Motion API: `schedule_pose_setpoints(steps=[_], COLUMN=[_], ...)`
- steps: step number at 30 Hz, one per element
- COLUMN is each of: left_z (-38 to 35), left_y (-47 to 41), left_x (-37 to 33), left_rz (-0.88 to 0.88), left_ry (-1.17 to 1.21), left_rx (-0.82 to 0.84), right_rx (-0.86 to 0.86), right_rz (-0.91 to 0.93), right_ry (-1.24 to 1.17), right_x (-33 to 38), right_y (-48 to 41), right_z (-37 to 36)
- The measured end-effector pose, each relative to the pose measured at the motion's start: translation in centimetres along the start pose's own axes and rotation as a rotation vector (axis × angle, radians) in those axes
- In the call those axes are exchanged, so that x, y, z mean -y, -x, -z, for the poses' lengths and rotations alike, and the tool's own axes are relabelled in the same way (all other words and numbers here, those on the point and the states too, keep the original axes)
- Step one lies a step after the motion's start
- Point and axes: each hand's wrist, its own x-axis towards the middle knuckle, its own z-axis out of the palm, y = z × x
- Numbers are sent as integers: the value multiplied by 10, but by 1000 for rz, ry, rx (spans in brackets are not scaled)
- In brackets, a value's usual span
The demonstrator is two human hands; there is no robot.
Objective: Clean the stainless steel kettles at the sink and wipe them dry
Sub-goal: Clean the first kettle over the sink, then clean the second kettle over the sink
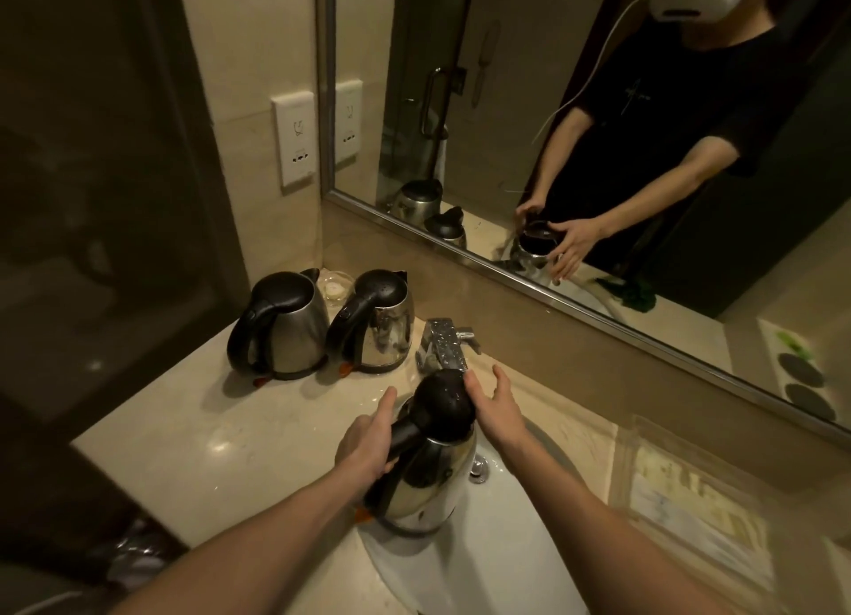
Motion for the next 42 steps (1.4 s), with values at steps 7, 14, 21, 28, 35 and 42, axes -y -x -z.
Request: schedule_pose_setpoints(steps=[7, 14, 21, 28, 35, 42], left_z=[38, 101, 188, 258, 307, 340], left_y=[14, 30, 36, 35, 19, 0], left_x=[-7, 2, 28, 52, 63, 60], left_rz=[-24, -64, -35, -31, -42, -31], left_ry=[97, 196, 283, 307, 378, 469], left_rx=[-12, -67, -181, -319, -353, -337], right_rx=[104, 282, 477, 568, 553, 515], right_rz=[-38, -33, 19, -55, -124, -73], right_ry=[-74, -285, -345, -342, -354, -324], right_x=[15, 57, 97, 127, 148, 164], right_y=[9, 24, 51, 62, 54, 42], right_z=[-15, -66, -145, -225, -289, -331])
